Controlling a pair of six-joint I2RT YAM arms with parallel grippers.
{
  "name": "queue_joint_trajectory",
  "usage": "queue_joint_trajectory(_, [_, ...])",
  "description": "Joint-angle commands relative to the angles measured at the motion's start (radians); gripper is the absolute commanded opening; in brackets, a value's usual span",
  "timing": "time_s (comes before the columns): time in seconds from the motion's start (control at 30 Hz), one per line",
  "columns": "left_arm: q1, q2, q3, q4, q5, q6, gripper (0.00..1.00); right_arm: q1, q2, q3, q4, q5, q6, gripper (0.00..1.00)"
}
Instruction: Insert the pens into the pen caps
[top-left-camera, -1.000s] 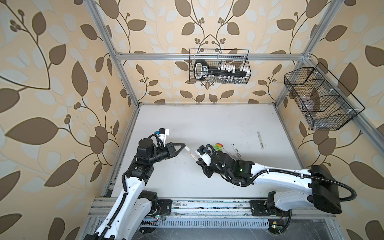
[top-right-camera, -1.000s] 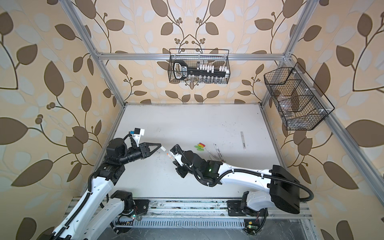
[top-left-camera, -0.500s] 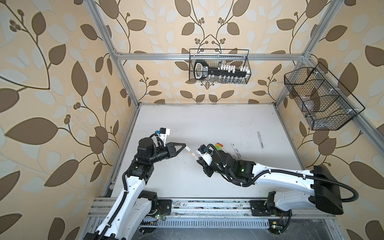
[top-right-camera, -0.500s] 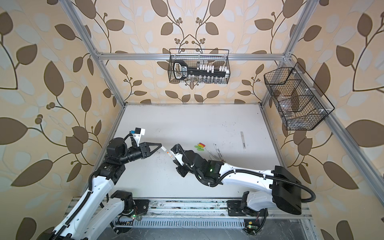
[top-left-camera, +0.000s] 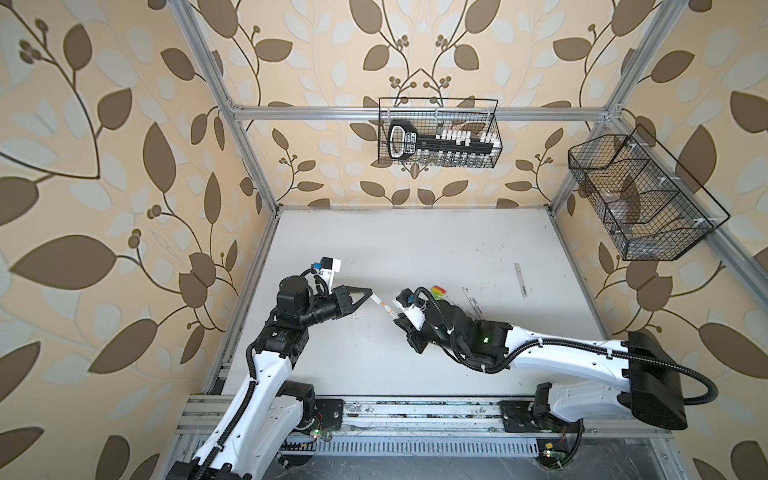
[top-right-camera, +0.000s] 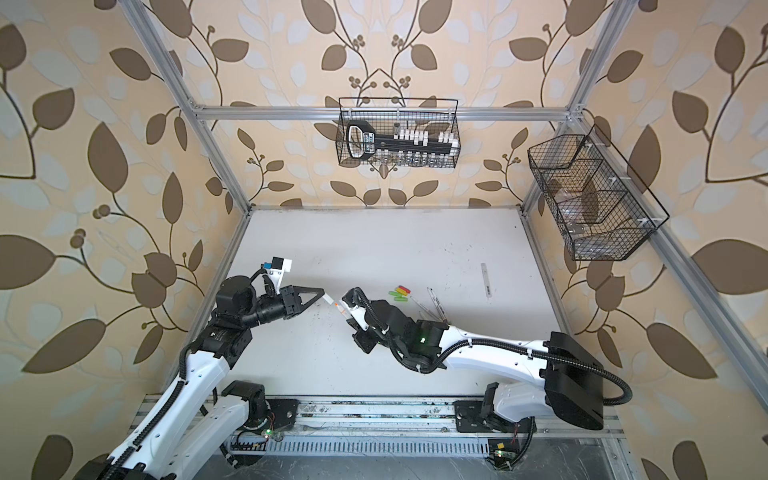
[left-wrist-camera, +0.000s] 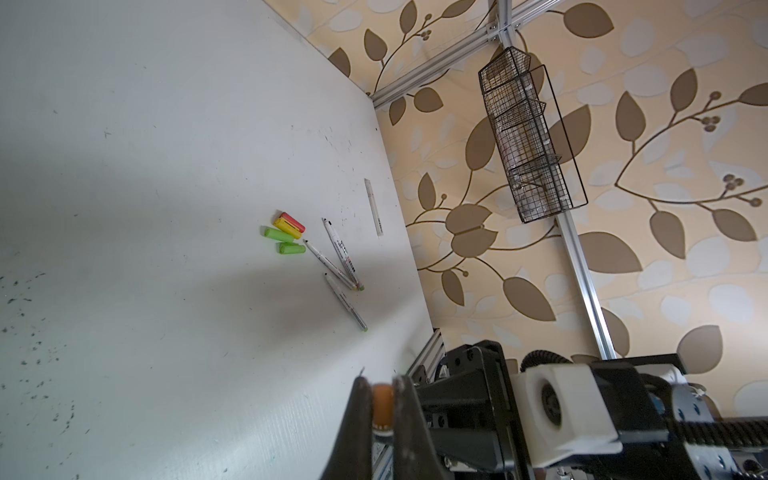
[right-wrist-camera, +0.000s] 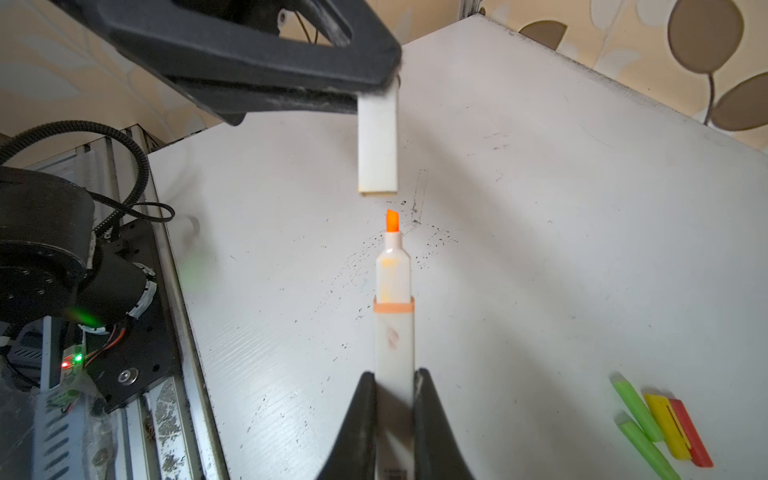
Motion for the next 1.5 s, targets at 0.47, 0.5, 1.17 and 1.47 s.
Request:
queue_joint_trajectory(0.47, [-0.009, -0.002, -0.008, 0.047, 0.039, -0.013, 0.0, -0.004, 0.027, 0.04, -0.007, -0.011, -0.02, 0.14])
queue_joint_trajectory(0.5, [-0.01, -0.003, -0.008, 0.047, 0.039, -0.013, 0.0, -0.005, 0.028, 0.041, -0.006, -0.012, -0.019, 0.14])
queue_joint_trajectory(1.17, [-0.028, 0.002, 0.001, -0.016, -0.001, 0.025, 0.0, -0.009, 0.026, 0.047, -0.012, -0.01, -0.025, 0.14])
queue_joint_trajectory(1.47, [-0.039, 0.011, 0.001, -0.022, -0.007, 0.032, 0.0, -0.011, 0.032, 0.058, -0.011, -0.011, -0.029, 0.14])
